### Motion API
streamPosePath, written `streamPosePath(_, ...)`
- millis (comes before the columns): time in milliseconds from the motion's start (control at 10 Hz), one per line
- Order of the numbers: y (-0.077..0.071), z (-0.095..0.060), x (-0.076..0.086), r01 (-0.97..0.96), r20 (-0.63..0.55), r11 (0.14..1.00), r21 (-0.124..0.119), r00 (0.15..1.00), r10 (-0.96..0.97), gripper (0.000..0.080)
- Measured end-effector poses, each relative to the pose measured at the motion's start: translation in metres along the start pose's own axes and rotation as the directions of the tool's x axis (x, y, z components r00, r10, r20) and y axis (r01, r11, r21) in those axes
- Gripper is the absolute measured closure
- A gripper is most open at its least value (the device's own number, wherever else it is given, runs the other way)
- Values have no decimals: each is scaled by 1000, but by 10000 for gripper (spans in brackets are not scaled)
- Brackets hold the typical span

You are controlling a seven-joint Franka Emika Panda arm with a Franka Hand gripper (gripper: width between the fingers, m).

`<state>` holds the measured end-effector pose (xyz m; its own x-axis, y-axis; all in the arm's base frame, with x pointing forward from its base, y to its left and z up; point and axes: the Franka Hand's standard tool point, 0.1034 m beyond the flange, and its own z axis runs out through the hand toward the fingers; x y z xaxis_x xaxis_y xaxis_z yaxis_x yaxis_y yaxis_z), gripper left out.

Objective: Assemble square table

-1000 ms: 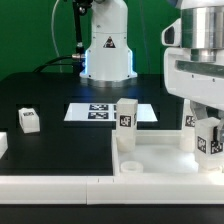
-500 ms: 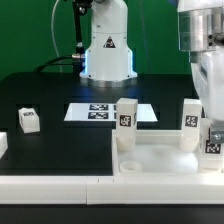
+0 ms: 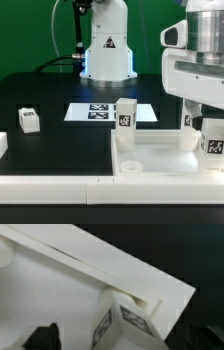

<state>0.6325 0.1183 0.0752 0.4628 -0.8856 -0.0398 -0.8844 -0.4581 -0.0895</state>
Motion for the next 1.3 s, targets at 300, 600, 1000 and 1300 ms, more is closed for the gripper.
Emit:
streamPosePath(300, 0, 0, 0, 418, -29, 908, -35, 908, -419, 151)
streamPosePath(600, -2, 0, -5, 694, -19, 718, -63, 718, -696, 151)
streamPosePath(1000, 0, -1, 2, 527, -37, 848, -61, 848, -529, 482)
streamPosePath(1300, -1, 0, -1, 207, -47, 978, -37, 977, -208, 514)
